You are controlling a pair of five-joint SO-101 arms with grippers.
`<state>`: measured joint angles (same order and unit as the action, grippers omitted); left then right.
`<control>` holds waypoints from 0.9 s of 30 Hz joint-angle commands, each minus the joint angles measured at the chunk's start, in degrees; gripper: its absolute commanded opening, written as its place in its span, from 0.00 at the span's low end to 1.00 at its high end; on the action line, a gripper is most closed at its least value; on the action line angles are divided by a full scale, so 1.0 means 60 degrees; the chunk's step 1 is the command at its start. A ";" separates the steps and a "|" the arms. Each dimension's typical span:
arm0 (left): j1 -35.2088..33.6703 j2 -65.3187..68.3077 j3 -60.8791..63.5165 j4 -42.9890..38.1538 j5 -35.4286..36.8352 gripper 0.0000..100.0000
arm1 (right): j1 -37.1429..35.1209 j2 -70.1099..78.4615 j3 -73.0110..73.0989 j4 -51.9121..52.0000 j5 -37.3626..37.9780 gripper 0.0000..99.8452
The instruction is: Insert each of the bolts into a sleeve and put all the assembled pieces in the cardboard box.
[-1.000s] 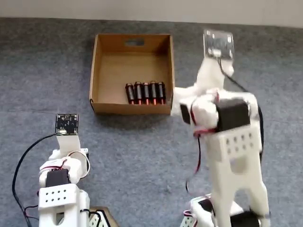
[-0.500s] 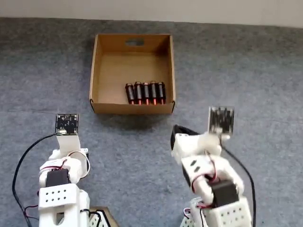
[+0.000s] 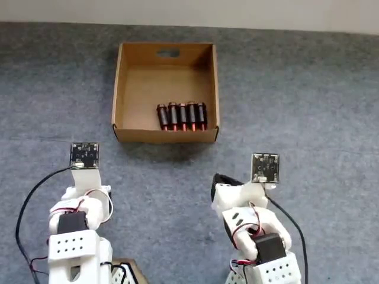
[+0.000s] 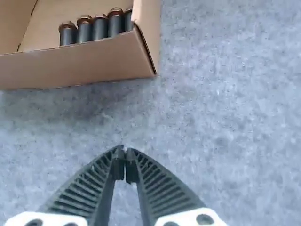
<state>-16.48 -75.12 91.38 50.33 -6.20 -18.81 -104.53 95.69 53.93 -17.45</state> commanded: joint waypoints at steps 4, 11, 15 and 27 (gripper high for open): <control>0.0168 -0.0125 -0.0022 -0.0161 -0.0044 0.02 | 0.0125 0.0007 0.1209 0.1560 0.0088 0.01; 0.0168 -0.0125 -0.0022 -0.0161 -0.0044 0.02 | 0.0125 -0.0066 0.1209 0.2894 0.0073 0.01; 0.0168 -0.0125 -0.0022 -0.0161 -0.0044 0.02 | 0.0125 -0.0066 0.1209 0.2894 0.0073 0.01; 0.0183 -0.0125 -0.0022 -0.0190 -0.0044 0.02 | 0.0125 -0.0066 0.1209 0.2894 0.0073 0.01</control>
<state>-16.31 -75.12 91.38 50.33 -6.20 -18.81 -104.62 95.69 70.99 -17.45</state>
